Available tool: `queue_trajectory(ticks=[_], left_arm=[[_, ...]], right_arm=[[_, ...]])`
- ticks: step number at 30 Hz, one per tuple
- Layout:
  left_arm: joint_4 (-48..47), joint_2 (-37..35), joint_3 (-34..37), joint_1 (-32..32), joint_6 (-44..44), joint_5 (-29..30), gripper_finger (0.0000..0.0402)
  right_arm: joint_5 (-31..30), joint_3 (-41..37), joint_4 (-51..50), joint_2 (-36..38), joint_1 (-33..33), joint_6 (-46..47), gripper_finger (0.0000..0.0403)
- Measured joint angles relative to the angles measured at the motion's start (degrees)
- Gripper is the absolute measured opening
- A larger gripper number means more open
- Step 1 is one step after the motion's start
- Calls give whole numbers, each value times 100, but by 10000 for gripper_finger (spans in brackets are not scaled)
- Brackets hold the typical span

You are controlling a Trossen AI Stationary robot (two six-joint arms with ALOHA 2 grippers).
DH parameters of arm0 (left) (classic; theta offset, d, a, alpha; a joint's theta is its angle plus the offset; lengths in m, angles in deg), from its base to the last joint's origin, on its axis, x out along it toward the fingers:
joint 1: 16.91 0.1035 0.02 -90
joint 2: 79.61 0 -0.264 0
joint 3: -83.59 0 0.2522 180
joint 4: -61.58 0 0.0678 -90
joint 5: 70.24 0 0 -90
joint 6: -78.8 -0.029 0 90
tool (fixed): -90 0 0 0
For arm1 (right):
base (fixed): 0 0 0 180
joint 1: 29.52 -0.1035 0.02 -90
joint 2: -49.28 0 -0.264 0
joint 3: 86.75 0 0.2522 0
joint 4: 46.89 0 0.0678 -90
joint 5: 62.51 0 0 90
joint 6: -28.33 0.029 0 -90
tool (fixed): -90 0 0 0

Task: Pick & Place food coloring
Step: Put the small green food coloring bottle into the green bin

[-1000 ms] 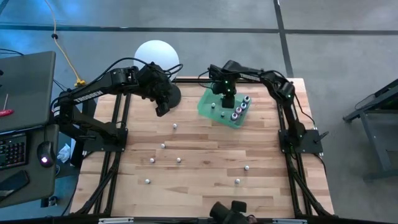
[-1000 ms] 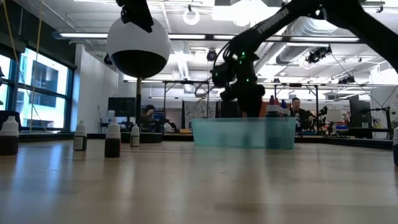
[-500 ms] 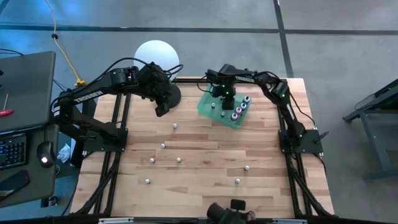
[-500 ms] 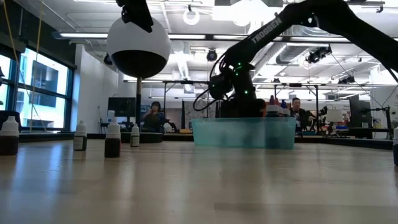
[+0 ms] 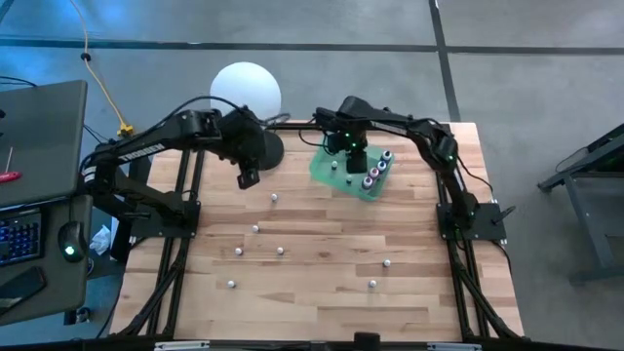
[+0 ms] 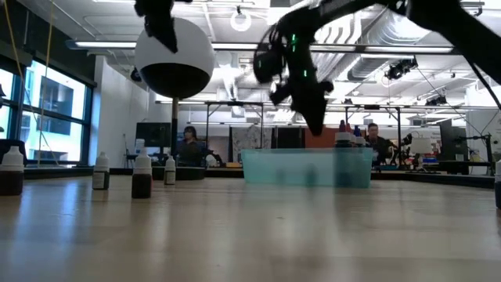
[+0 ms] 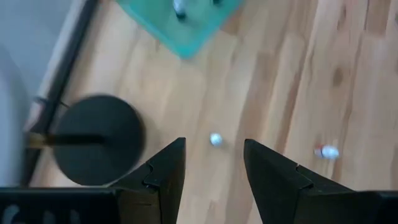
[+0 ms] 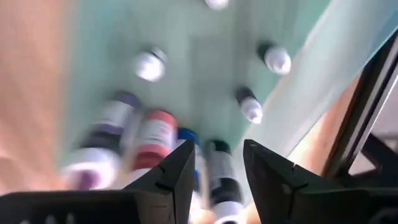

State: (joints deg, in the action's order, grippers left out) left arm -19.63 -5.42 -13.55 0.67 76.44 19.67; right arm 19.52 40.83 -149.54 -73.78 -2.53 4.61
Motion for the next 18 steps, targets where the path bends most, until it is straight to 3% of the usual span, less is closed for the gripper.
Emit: queue_trajectory(ticks=[5, 9, 12, 18], left_arm=[[466, 2, 902, 0, 2, -368, 160], [1212, 9, 1703, 0, 373, -517, 160], [1805, 9, 2334, 2, 469, -273, 160], [3259, 9, 3447, -2, 1036, -392, 160]], right_arm=[[1219, -192, 489, 884, -201, 139, 129], [2140, -1083, 1535, 1797, -303, 143, 129], [2147, -2111, 2557, 2483, -460, 216, 129], [2037, -4311, 4831, 3808, -936, 544, 129]])
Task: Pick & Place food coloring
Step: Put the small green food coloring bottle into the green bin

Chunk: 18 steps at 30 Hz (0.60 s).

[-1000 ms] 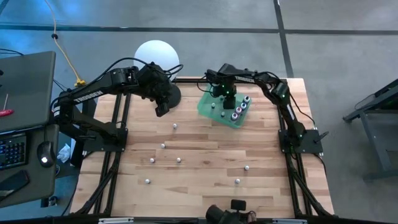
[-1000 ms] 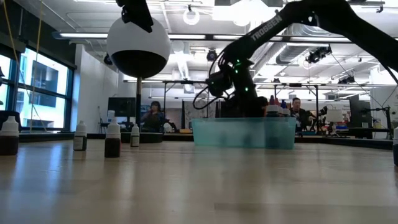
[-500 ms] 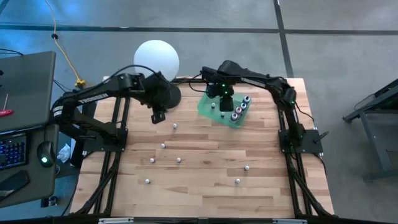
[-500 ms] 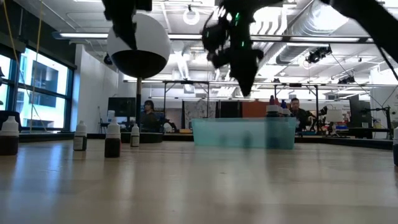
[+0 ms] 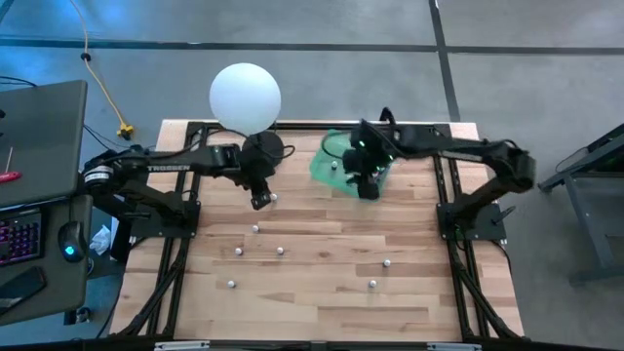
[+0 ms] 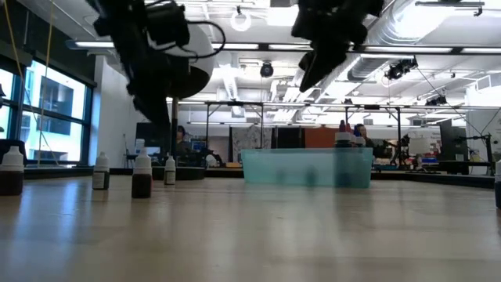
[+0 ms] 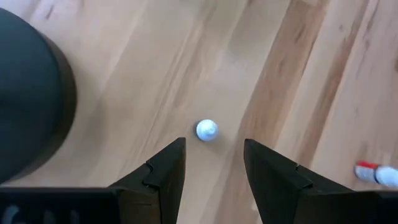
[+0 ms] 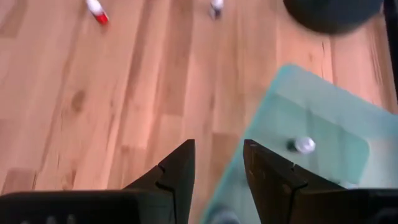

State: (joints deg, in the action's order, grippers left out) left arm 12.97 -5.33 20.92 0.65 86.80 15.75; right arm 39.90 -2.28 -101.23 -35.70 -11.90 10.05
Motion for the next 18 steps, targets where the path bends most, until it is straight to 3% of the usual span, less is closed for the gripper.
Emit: queue_trajectory(ticks=[10, 14, 18], left_arm=[[1559, 0, 1062, 2, 179, 33, 160], [1914, 13, 1199, 2, 174, 4, 160], [2358, 259, 1318, 2, 154, 5, 160]], right_arm=[[-1, -2720, 3603, 1403, -823, 448, 129], [1, -3298, 4405, 1644, -986, 466, 129], [-3, -3560, 4603, 1719, -1034, 708, 129]])
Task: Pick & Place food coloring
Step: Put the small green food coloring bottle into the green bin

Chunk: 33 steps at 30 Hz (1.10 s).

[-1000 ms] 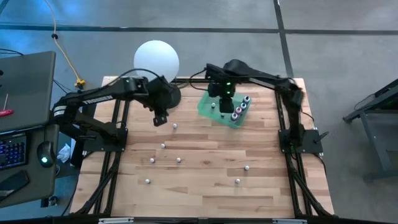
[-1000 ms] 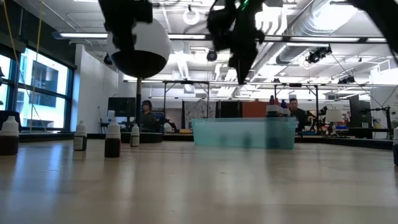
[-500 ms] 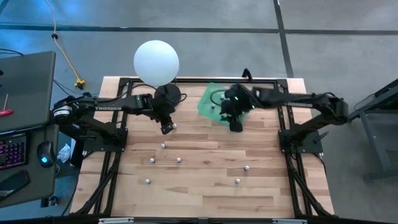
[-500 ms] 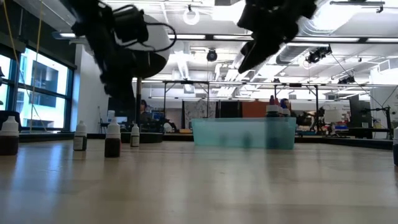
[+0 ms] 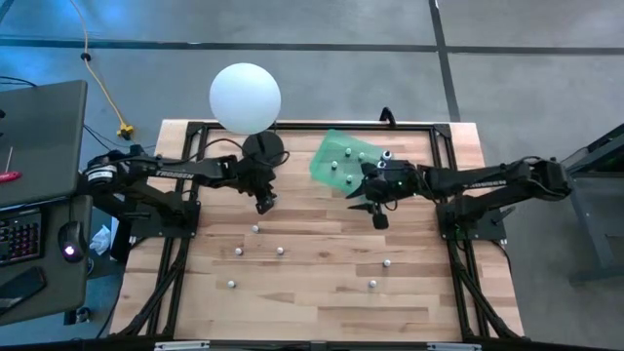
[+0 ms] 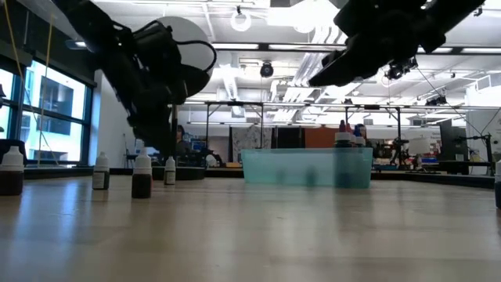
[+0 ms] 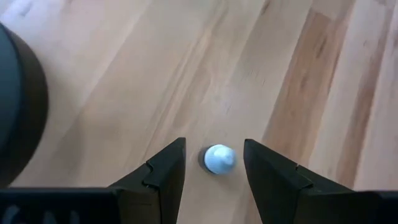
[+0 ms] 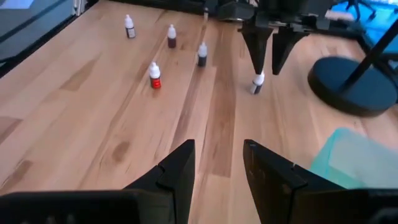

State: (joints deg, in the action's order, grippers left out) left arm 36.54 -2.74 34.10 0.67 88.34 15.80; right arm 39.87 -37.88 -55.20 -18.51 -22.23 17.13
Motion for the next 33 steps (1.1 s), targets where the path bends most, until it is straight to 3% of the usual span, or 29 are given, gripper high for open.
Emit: queue_trajectory(ticks=[12, 20, 26, 33], left_arm=[[184, 883, -7, -2, -27, 210, 158], [301, 897, -114, 2, -18, 278, 103], [325, 897, -671, 0, 274, 40, 64], [313, 897, -1800, 0, 16, 34, 67]], right_arm=[[0, -48, -41, -2, 4, 74, 129], [0, -46, -41, -2, 4, 74, 129], [0, -46, -41, -2, 4, 72, 129], [-2, -46, -41, -2, 4, 9, 129]])
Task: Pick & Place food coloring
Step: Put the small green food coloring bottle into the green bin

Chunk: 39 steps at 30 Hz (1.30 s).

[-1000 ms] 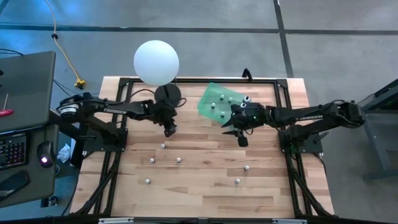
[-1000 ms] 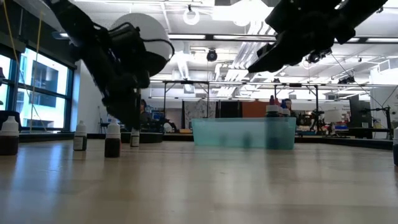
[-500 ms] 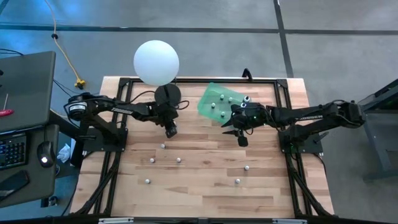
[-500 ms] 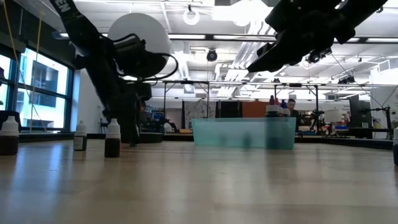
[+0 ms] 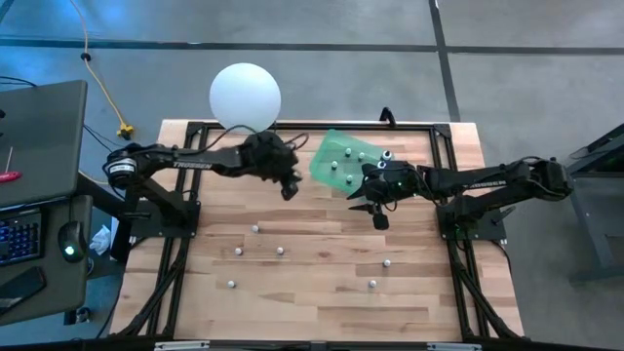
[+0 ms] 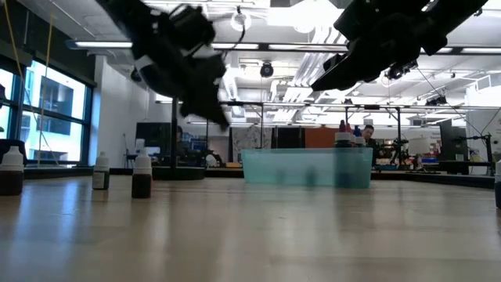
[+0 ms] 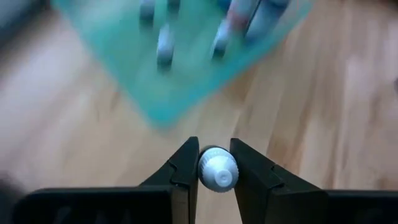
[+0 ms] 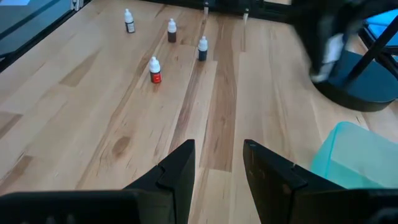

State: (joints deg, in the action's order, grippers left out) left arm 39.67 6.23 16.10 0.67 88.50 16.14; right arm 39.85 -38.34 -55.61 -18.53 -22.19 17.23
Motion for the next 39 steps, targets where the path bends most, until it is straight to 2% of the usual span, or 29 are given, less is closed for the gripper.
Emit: queue_trajectory(ticks=[4, 8, 16, 24, 33, 39], left_arm=[[-160, 282, -777, 0, -506, 75, 67], [-501, 902, -1564, 0, -1012, 95, 67], [-1040, 2315, -2748, 2, -1054, 303, 67], [-977, 2832, -2910, 9, -1058, 1067, 67], [-1361, 2957, -2897, 7, -1654, 890, 71], [-1277, 2957, -2897, 4, -1707, 911, 119]], right_arm=[[0, 0, 18, -2, 0, -81, 129], [0, 2, 62, -2, 0, -77, 129], [0, 4, 80, -4, 0, -60, 129], [0, 4, 39, -4, 0, -39, 129], [1, 4, 15, -4, 0, -38, 129], [2, 4, 15, -4, 0, -36, 129]])
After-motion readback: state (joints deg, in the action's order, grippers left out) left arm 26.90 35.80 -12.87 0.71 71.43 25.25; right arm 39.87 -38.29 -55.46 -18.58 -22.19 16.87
